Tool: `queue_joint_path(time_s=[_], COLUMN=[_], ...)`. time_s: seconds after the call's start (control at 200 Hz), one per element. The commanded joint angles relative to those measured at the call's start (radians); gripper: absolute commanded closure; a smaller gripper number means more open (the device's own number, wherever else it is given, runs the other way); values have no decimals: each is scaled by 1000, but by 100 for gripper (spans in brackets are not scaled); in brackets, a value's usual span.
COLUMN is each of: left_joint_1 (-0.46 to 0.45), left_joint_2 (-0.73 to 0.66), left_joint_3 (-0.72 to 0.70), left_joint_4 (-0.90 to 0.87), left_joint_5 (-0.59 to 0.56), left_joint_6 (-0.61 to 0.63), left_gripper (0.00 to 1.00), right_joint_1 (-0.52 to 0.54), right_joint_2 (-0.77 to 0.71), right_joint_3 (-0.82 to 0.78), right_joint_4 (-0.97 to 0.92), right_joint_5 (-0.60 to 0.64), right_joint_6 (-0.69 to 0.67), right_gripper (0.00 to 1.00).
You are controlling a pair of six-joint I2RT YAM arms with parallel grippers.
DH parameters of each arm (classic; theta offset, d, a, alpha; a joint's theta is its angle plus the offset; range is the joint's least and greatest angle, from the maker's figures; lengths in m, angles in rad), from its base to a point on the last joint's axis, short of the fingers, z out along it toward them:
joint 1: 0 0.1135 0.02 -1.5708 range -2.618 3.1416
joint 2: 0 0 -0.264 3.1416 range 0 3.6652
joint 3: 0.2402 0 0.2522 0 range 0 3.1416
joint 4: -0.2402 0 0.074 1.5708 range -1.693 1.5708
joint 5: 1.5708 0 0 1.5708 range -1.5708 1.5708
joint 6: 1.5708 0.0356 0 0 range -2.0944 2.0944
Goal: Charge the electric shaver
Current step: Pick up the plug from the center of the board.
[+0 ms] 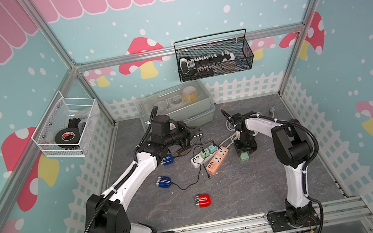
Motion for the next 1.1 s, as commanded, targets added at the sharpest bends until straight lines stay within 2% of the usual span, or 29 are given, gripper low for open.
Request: queue_joint_path(time_s=[0.0,0.085,0.165,0.42,0.555,0.67,0.77,0.861,0.951,1.011,1.096], left_joint_1=[8,8,8,11,11,9,4,-8,-28,-46,-78], left_joint_2=[-32,-30,-30,-49,-56,-63,-68,-75,-68,-58,-44], left_joint_3=[8,10,10,-8,3,13,28,25,15,8,7], left_joint_4=[-7,-7,-7,-16,-34,-36,-24,24,113,179,240], left_joint_5=[-13,-12,-10,-26,-46,-72,-103,-146,-178,-200,-241], left_joint_6=[8,9,8,0,-5,-38,-67,-107,-171,-219,-250], left_gripper=[100,100,100,100,100,100,100,100,100,100,100], right_joint_1=[7,7,7,2,-13,-40,-55,-53,-47,-41,-28], right_joint_2=[6,18,22,-84,-226,-358,-478,-589,-637,-643,-645], right_joint_3=[4,2,1,-21,-20,-35,-100,-250,-403,-451,-486], right_joint_4=[-56,-47,-41,-20,-9,67,275,620,1003,1179,1341], right_joint_5=[24,12,2,-72,-172,-321,-440,-502,-493,-471,-434], right_joint_6=[14,34,56,129,226,389,615,921,1213,1318,1399], right_gripper=[45,47,53,89,93,95,95,94,94,94,94])
